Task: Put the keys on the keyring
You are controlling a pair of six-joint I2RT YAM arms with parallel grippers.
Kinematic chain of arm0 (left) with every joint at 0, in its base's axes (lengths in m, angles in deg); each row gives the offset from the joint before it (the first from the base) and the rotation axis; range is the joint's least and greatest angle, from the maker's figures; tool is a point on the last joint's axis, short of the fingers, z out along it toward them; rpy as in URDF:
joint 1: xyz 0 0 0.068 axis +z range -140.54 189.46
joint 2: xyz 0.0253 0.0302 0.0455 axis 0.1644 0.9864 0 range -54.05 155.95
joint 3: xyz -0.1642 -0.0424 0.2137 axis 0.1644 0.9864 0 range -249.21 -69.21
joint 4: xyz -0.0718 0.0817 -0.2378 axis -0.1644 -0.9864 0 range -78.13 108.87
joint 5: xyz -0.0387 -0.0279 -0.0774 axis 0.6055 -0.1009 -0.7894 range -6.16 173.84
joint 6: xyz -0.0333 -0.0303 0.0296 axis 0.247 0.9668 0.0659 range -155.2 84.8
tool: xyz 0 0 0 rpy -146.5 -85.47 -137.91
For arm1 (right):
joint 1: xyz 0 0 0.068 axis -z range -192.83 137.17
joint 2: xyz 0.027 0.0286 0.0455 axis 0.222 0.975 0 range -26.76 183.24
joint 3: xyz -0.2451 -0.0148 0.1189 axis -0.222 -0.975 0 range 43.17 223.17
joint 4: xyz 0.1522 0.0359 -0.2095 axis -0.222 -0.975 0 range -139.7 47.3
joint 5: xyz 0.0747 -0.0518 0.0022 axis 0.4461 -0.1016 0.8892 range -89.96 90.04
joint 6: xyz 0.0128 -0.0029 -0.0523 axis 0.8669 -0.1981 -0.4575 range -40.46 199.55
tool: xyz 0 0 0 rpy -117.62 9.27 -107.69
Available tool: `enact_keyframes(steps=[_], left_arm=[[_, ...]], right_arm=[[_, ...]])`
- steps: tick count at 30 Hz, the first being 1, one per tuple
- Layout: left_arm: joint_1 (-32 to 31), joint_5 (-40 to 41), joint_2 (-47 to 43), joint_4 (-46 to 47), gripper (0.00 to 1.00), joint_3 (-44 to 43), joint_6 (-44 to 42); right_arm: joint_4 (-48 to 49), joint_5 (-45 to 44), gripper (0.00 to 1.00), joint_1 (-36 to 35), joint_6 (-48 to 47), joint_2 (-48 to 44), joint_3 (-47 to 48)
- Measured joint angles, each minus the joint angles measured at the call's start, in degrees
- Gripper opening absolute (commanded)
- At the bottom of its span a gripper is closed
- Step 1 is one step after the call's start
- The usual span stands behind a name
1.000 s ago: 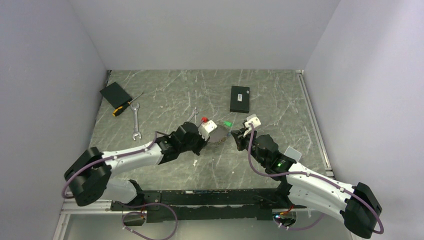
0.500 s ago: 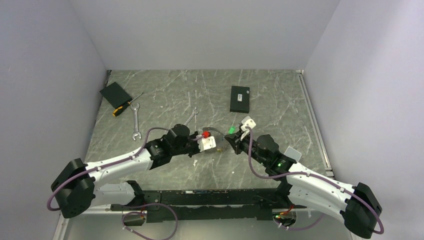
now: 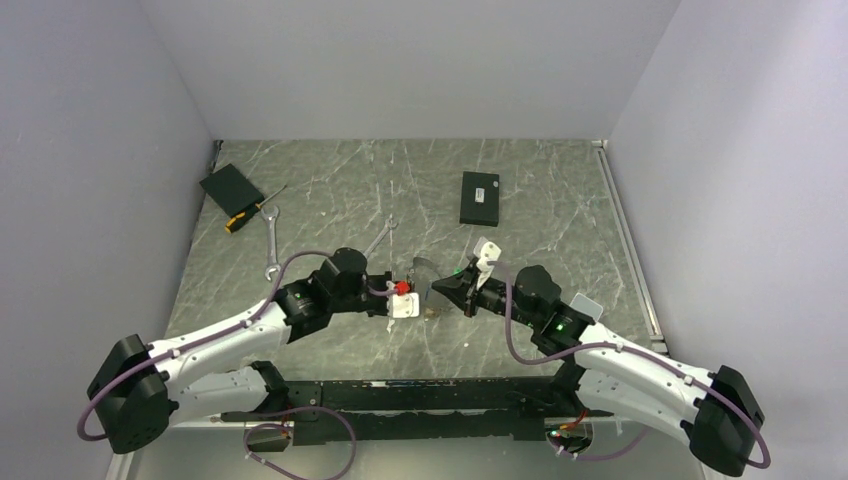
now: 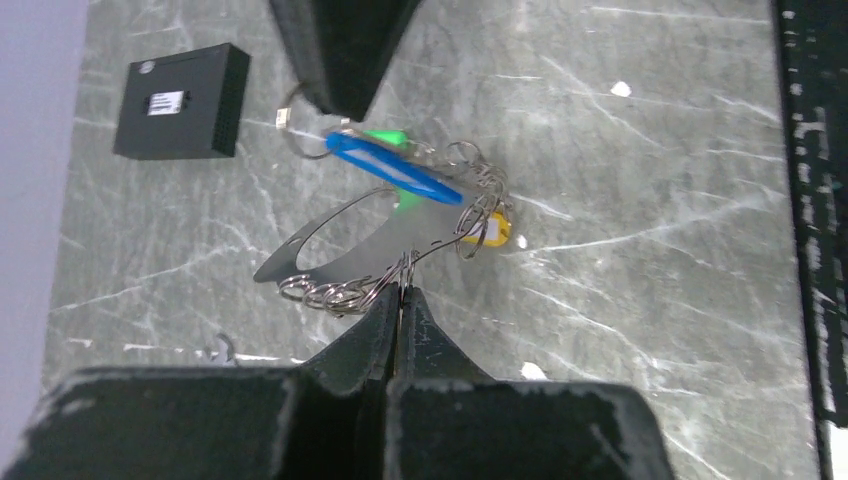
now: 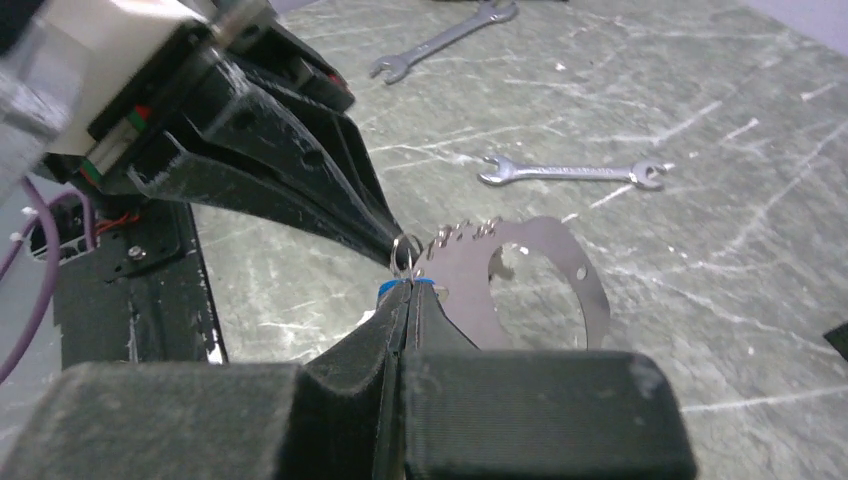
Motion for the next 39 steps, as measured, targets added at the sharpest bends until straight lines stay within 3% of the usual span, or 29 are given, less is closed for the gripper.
enact_keyframes(steps=[8, 19, 39], left_arm=[[1.9, -9.2, 1.2, -11.3, 0.00, -7.2, -2.7], [1.9, -15.1, 0.4, -14.6, 0.00, -7.4, -5.6], [1.9, -16.4, 2.4, -25.6, 0.00, -8.0, -12.9]], right_arm=[[-5.6, 4.3, 0.00, -3.2, -4.9, 1.3, 5.4], [-10.5, 5.0, 0.00, -5.0, -8.7, 7.3, 9.2], [-20.2, 5.8, 0.00, -7.1, -11.4, 8.9, 12.7]])
